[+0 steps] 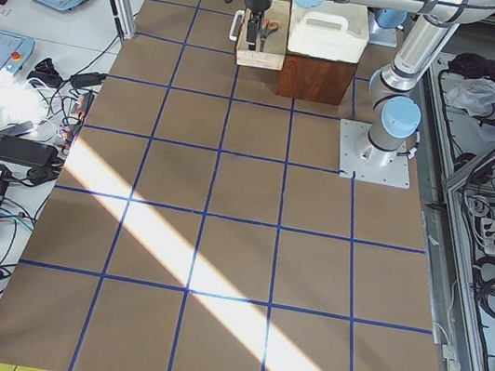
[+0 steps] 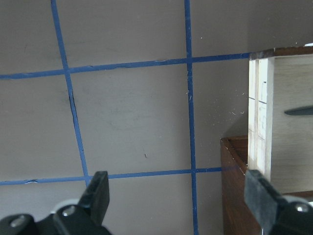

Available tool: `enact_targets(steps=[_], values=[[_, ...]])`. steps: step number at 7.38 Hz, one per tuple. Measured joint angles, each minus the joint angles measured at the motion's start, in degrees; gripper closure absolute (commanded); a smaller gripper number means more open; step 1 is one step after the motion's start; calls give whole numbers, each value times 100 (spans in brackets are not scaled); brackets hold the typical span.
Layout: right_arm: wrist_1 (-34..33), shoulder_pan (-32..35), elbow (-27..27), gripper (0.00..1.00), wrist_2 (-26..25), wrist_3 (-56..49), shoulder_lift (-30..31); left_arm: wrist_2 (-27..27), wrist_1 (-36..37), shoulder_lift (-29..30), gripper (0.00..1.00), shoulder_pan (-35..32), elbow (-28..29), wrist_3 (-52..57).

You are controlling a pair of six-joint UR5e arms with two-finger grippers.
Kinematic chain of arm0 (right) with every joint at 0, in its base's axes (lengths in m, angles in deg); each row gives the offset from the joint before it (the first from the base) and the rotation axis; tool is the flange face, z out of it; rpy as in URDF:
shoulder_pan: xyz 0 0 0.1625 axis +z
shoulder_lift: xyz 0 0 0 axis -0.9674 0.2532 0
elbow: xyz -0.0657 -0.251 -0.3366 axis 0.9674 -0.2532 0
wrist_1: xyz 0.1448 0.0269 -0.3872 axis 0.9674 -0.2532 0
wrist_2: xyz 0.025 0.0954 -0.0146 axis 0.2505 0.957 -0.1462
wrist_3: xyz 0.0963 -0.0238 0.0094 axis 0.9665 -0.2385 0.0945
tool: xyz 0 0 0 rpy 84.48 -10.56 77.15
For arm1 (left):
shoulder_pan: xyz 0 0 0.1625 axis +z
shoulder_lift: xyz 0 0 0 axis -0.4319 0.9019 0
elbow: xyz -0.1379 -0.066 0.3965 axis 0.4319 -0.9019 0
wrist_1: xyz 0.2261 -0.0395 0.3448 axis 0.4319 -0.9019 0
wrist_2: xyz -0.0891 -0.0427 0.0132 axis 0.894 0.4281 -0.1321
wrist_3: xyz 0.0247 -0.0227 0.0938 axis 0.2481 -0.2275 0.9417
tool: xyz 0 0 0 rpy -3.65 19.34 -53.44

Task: Put scissors in drawer and close it
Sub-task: 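Open the right gripper and raise it away from the drawer, then move the left gripper over to the drawer's white handle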

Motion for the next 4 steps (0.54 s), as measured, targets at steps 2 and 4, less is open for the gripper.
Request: enact_targets(steps=[2, 4], values=[[92, -180, 0, 0, -110, 1545, 212, 48, 67, 45, 0, 4, 9, 14], [227, -329, 1, 0, -458, 3073, 324, 68, 185, 21, 0, -1, 12, 3]])
